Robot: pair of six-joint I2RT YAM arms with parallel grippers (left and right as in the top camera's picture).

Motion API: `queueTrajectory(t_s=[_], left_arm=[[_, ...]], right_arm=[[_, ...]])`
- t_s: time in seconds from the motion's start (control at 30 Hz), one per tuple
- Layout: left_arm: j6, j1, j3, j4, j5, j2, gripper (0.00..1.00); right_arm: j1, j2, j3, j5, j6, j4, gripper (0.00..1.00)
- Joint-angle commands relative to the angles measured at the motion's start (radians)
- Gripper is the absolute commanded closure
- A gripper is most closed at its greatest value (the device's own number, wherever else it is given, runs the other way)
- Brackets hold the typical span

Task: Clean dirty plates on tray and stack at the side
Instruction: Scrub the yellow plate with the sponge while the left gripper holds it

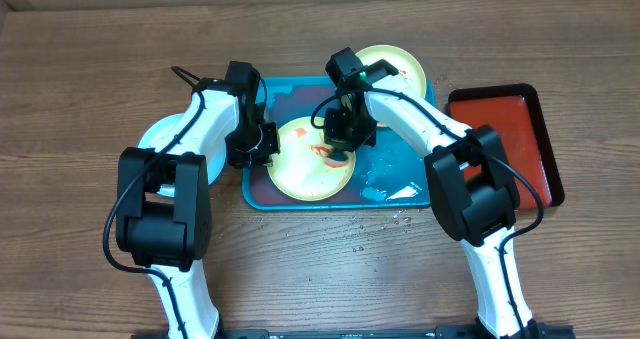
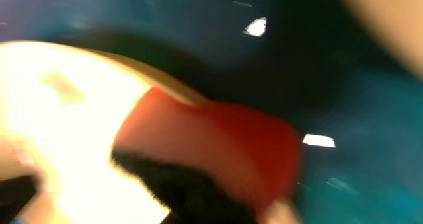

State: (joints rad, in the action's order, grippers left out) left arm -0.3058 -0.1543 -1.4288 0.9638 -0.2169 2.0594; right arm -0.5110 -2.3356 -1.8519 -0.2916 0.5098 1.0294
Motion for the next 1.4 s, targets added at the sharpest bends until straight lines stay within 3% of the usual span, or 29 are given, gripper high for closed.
queueTrajectory(t_s=[0.0,0.27,0.47,0.7,0.9,1.1,1.23,1.37], left_arm=[[0.018,0.004,0.014,-0.008,-0.047,0.014,0.96],[0.014,0.004,0.014,-0.027,-0.047,0.014,0.96],[0.014,0.005,0.014,-0.037,-0.045,0.014,0.96],[0.014,0.012,0.014,-0.037,-0.042,0.014,0.96],[0.015,0.018,0.014,-0.036,-0.042,0.014,0.96],[0.016,0.018,0.014,-0.037,-0.043,0.014,0.96],[0.023,0.018,0.014,-0.037,-0.043,0.014,0.96],[0.022,0.018,0.014,-0.037,-0.043,0.014,0.96]], right_arm=[[-0.022,-0.05,0.055,-0.09,0.027,-0.041,0.96],[-0.108,-0.05,0.054,-0.122,0.024,-0.077,0.96],[-0.102,-0.049,0.039,-0.099,-0.055,0.045,0.96],[-0.042,-0.049,-0.077,0.217,-0.064,0.259,0.96],[-0.038,-0.049,-0.1,0.411,-0.015,0.232,0.96],[-0.059,-0.05,-0.088,0.338,-0.008,0.075,0.96],[-0.09,-0.081,-0.08,0.102,-0.011,-0.037,0.96],[-0.113,-0.104,-0.08,-0.038,-0.035,-0.04,0.96]])
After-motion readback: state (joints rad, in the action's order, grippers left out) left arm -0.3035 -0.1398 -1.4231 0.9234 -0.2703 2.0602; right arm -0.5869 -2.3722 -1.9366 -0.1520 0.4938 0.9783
